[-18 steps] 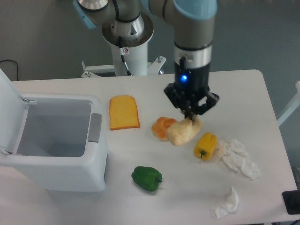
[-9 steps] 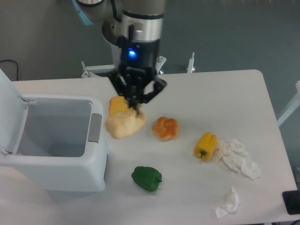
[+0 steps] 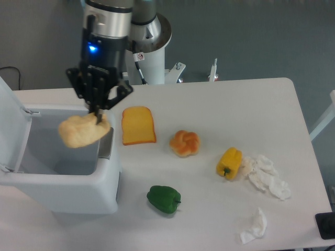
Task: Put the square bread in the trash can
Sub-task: 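Lift the pale bread roll and carry it over the trash can, then open the gripper to drop the bread roll into the trash can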
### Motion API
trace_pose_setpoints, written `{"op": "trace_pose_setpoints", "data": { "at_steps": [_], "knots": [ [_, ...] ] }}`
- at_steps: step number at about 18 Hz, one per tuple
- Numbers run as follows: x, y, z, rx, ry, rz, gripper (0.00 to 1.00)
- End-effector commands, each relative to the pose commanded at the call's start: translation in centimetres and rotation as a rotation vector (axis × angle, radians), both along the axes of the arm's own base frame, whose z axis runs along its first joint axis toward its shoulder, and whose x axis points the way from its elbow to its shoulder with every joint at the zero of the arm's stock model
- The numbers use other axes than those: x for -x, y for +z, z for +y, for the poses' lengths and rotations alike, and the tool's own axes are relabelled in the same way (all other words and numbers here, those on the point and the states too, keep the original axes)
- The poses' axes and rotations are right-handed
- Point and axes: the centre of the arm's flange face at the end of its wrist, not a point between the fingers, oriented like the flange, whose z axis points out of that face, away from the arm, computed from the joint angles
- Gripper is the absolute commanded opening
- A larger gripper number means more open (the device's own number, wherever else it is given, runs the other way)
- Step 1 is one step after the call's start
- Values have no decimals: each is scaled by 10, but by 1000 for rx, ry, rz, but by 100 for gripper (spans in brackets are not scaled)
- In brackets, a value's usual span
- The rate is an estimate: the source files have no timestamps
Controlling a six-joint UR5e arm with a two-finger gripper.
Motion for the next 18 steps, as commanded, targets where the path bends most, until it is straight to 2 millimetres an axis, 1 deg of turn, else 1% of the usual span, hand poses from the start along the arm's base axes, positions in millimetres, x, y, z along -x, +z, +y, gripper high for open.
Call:
{"op": "trace_pose_setpoints", "data": {
  "at_steps": [1, 2, 3, 4, 5, 6, 7, 8, 10, 11, 12, 18],
  "knots": [
    [-7, -1, 3, 0, -7, -7, 5],
    [-9, 0, 4, -3, -15, -8, 14],
    [-10, -2, 5, -1, -21, -9, 27],
    [-13, -4, 7, 0, -27, -11, 35],
    [-14, -4, 8, 0, -33, -10, 46],
    [-15, -6, 9, 0, -35, -10, 49],
    [-14, -6, 9, -2, -35, -8, 51],
    [-15, -7, 8, -5, -36, -5, 60],
    [-17, -8, 9, -9, -40, -2, 63],
    [-16, -9, 9, -11, -42, 1, 71],
    [-17, -8, 10, -15, -46, 5, 73],
    [-16, -12, 11, -10, -46, 4, 78]
  ]
}}
